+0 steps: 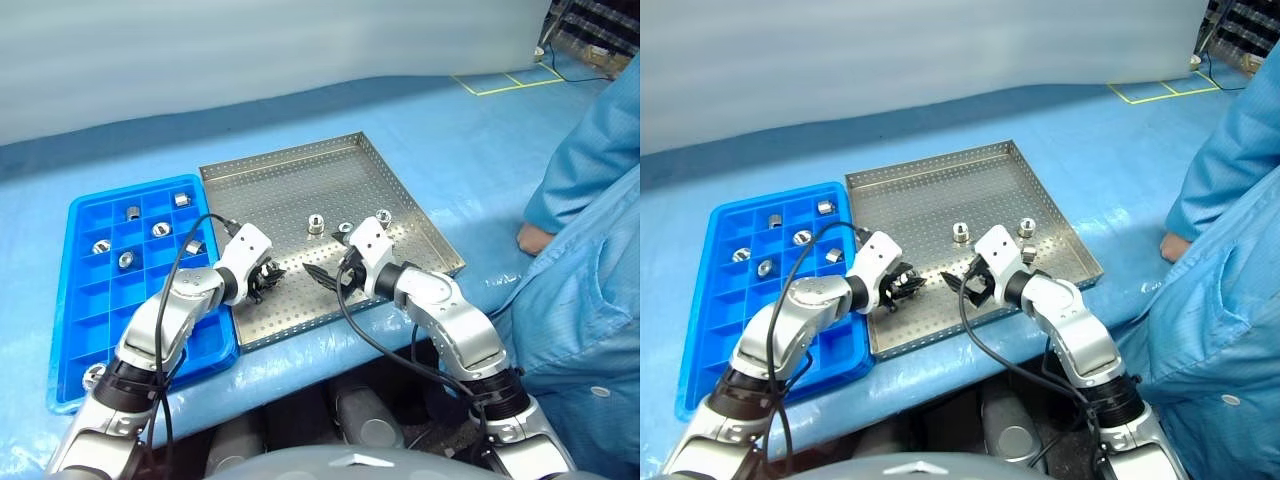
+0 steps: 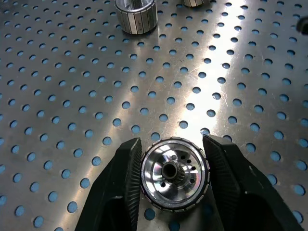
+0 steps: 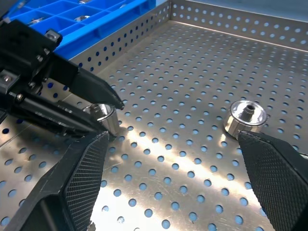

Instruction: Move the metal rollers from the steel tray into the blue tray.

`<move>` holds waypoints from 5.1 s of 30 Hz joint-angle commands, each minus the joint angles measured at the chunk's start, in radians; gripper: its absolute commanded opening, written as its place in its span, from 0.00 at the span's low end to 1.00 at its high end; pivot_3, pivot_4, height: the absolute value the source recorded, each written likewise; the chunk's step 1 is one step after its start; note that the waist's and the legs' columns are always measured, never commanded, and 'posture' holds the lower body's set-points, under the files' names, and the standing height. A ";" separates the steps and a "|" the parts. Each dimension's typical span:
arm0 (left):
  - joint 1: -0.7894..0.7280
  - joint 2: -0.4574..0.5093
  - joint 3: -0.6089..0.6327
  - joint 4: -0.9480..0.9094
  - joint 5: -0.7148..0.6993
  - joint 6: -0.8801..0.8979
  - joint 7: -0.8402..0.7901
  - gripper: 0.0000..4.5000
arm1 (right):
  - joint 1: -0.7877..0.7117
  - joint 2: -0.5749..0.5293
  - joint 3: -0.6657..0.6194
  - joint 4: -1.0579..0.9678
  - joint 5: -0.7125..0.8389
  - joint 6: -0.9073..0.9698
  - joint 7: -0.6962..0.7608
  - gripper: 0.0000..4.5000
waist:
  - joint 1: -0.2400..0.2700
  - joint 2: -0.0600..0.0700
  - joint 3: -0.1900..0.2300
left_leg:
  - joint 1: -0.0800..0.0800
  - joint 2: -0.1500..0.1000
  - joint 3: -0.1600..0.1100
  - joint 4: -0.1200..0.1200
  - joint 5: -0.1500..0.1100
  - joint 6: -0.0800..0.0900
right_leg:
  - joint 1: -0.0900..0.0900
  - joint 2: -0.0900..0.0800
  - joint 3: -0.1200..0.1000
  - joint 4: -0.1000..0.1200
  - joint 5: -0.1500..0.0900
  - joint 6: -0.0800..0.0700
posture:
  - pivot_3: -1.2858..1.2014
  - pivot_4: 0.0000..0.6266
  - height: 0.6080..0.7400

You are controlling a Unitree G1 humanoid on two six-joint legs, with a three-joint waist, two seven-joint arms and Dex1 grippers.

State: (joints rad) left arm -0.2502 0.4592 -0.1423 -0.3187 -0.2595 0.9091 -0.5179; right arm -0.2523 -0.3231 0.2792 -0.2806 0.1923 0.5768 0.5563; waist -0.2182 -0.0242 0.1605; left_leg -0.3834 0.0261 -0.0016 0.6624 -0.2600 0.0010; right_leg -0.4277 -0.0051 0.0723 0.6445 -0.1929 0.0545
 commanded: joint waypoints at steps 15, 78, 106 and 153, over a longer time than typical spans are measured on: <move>0.276 0.094 0.582 -0.458 -0.073 0.128 0.182 0.39 | -0.055 -0.001 0.044 -0.005 0.118 -0.077 0.249 1.00 | 0.076 -0.005 0.003 | -0.001 0.001 -0.002 -0.001 0.000 0.000 | -0.001 0.000 -0.002 0.000 -0.001 -0.001 | 0.51 0.24 1.00; 0.258 -0.062 0.102 -0.297 -0.017 -0.246 0.143 0.81 | -0.331 0.235 -0.148 0.630 -0.175 -0.081 -0.351 0.57 | 0.124 -0.008 0.003 | -0.002 0.000 0.004 0.000 0.000 0.000 | -0.001 -0.001 -0.002 -0.001 0.000 -0.002 | 0.49 0.24 1.00; 0.338 -0.165 0.526 -0.303 0.256 -0.125 0.601 0.81 | -0.347 0.498 0.308 0.459 -0.109 -0.190 0.036 0.40 | 0.176 -0.010 0.002 | -0.002 0.001 -0.002 -0.001 0.000 -0.001 | -0.001 -0.004 -0.007 -0.001 -0.002 -0.009 | 0.55 0.24 1.00; 0.841 -0.320 0.688 -0.658 -0.124 -0.280 0.314 0.81 | -0.725 0.738 0.261 0.891 0.030 -0.400 0.242 0.40 | 0.293 -0.006 0.007 | -0.002 0.003 -0.006 -0.006 -0.001 -0.003 | -0.001 -0.004 -0.020 -0.002 -0.011 -0.020 | 0.67 0.24 1.00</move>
State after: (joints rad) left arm 0.5804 0.1393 0.5548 -0.9254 -0.3918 0.6589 -0.2144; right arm -0.8797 0.1491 0.5608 0.6207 0.2068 0.2019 0.8007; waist 0.0747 -0.0306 0.1672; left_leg -0.3851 0.0296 -0.0076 0.6560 -0.2610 -0.0017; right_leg -0.4288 -0.0087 0.0519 0.6428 -0.2043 0.0346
